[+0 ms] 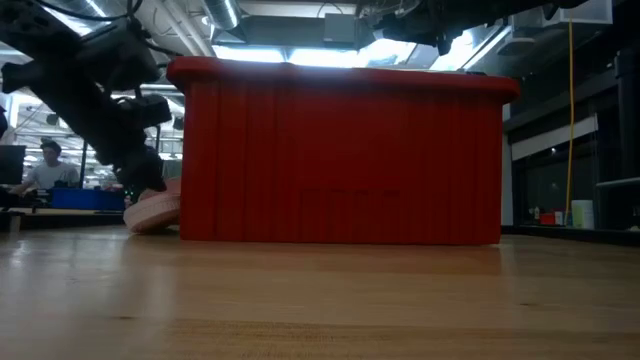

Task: Pick and place slides into bin
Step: Put the pink slide in the red bin

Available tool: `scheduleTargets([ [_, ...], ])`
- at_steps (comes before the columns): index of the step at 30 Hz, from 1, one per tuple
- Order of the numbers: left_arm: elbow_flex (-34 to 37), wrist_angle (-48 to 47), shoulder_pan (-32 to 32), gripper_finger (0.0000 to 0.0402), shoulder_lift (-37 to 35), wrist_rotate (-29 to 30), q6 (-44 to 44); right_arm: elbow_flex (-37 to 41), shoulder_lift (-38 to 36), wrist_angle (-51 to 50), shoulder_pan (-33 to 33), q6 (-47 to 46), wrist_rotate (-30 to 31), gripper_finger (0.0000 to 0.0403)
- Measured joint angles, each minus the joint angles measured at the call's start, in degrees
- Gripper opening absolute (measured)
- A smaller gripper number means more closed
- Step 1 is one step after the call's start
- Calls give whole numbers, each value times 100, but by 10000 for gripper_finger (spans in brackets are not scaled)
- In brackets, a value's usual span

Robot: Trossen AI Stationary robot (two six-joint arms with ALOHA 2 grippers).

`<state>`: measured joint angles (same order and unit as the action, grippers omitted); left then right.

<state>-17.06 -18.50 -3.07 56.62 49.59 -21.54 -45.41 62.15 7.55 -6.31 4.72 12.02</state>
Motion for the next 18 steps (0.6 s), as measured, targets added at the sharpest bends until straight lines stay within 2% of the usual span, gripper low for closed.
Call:
scheduleTargets([
  [2, 0, 61, -152, 124, -137, -79, 161, 0, 0, 0, 0, 4, -1, 11],
  [7, 0, 63, -588, 124, -391, -700, 624, 0, 0, -2, 0, 10, -1, 11],
  [13, 0, 97, -981, 124, -629, -785, 1037, 0, 0, -9, 0, 17, -1, 11],
  [18, 0, 202, -1064, 124, -816, -1059, 1299, 0, 0, -11, 0, 22, 1, 11],
])
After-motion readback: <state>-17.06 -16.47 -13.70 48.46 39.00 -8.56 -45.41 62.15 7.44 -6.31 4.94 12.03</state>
